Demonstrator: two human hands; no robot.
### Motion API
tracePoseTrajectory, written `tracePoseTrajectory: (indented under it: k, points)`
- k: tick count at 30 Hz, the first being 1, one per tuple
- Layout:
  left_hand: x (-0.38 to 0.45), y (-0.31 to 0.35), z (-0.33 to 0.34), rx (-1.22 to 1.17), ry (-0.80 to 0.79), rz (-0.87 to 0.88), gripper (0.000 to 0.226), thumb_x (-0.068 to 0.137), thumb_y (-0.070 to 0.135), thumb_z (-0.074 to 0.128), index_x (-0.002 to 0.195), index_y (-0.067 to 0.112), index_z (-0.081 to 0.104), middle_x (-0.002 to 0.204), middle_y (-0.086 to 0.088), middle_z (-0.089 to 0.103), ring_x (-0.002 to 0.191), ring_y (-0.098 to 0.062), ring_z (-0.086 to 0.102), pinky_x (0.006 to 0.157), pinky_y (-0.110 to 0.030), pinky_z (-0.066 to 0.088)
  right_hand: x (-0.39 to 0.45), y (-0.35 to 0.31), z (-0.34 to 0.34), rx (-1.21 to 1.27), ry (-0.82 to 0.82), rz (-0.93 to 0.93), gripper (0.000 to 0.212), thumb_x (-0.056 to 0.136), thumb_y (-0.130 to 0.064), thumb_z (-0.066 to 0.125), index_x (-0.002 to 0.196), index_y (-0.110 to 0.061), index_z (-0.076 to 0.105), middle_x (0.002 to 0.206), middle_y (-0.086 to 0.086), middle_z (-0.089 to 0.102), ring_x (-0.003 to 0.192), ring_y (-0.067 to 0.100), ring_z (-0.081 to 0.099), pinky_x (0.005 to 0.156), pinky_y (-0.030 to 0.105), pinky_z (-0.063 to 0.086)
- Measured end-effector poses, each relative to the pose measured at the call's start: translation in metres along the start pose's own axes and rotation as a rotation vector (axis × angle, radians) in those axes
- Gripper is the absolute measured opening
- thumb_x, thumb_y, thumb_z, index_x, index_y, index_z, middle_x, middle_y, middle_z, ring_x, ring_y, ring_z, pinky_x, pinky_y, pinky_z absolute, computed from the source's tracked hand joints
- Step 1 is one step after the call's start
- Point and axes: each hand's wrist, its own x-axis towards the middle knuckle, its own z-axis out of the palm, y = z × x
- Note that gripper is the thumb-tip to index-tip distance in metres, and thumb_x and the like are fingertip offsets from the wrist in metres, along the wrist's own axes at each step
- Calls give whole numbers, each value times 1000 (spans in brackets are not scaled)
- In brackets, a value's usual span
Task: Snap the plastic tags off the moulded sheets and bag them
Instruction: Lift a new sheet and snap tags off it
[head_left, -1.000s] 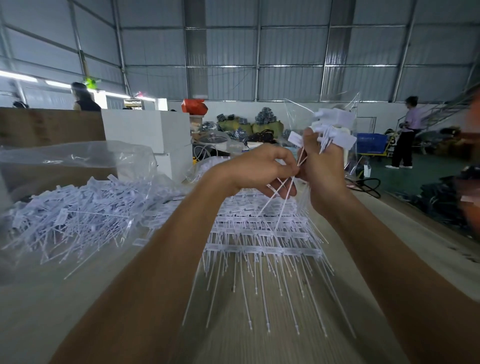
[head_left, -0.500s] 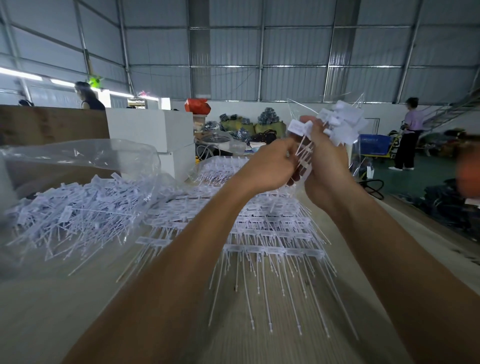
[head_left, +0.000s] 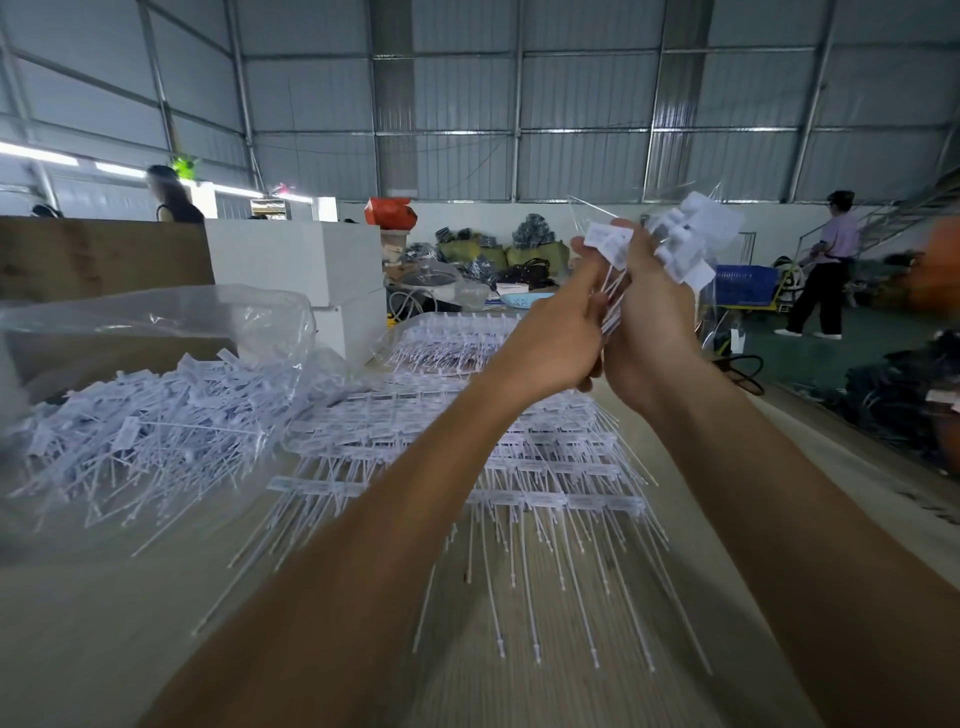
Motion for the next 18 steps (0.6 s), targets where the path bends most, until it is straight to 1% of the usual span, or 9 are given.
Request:
tracePoseTrajectory:
  k: [2, 4, 5, 7, 10, 12, 14, 16, 18]
  points:
    - [1, 3, 4, -124, -10, -44, 32, 109, 23, 30, 132, 40, 45, 86, -11, 68, 52, -26, 63, 41, -33, 52, 3, 2, -2, -64, 40, -65, 39, 105, -45, 47, 121, -14, 65, 110, 7, 75, 97, 21, 74, 77, 37, 59]
    - [2, 5, 7, -235, -4, -91, 25, 108, 19, 31, 106, 28, 54, 60, -6, 58, 41, -21, 52, 39, -29, 44, 4, 6, -6, -114, 34, -67, 45, 104, -50, 44, 121, -15, 66, 104, -2, 77, 85, 15, 75, 61, 30, 57]
    - [3, 7, 8, -274, 0, -120, 23, 107, 17, 31, 100, 20, 53, 55, -6, 53, 40, -21, 48, 38, -28, 42, 5, 9, -8, -152, 25, -53, 50, 103, -55, 43, 124, -15, 64, 104, -4, 77, 82, 16, 75, 52, 25, 52]
    - [2, 9, 10, -353, -12, -172, 22, 105, 13, 32, 99, 11, 53, 52, -8, 49, 41, -20, 45, 39, -29, 42, 7, 13, -10, -255, 30, -41, 57, 99, -64, 43, 125, -17, 62, 103, -1, 77, 71, 20, 71, 42, 20, 44]
    - [0, 10, 9, -398, -52, -232, 25, 105, 16, 30, 97, 19, 53, 46, 2, 42, 37, -15, 37, 38, -23, 35, 6, 11, -10, -379, 38, -58, 52, 97, -68, 40, 102, -21, 64, 82, 6, 75, 48, 19, 65, 40, 23, 43]
    - [-1, 11, 8, -373, -50, -259, 29, 109, 28, 28, 94, 23, 52, 43, 11, 38, 36, -8, 29, 40, -18, 24, 4, 8, -11, -443, -18, -78, 51, 99, -67, 38, 90, -24, 66, 67, -7, 74, 52, 6, 68, 44, 20, 48]
    - [-2, 12, 3, -329, -35, -249, 33, 110, 37, 26, 90, 24, 49, 49, 10, 44, 37, -5, 29, 40, -18, 22, 2, 4, -10, -440, -130, -80, 49, 98, -66, 41, 89, -27, 70, 64, -12, 72, 56, -2, 67, 48, 19, 52]
    - [-3, 16, -6, -281, -40, -195, 34, 109, 42, 27, 93, 21, 47, 63, 3, 47, 38, -2, 35, 41, -20, 24, 0, -5, -9, -337, -297, -69, 40, 97, -61, 50, 89, -28, 72, 71, -8, 71, 66, 4, 68, 55, 23, 55]
    - [-7, 23, -21, -268, -49, -115, 33, 109, 41, 29, 109, 16, 50, 65, 6, 48, 38, 2, 42, 41, -20, 30, -2, -18, -8, -243, -445, -104, 29, 96, -52, 59, 89, -24, 66, 84, 4, 66, 83, 16, 66, 70, 34, 56]
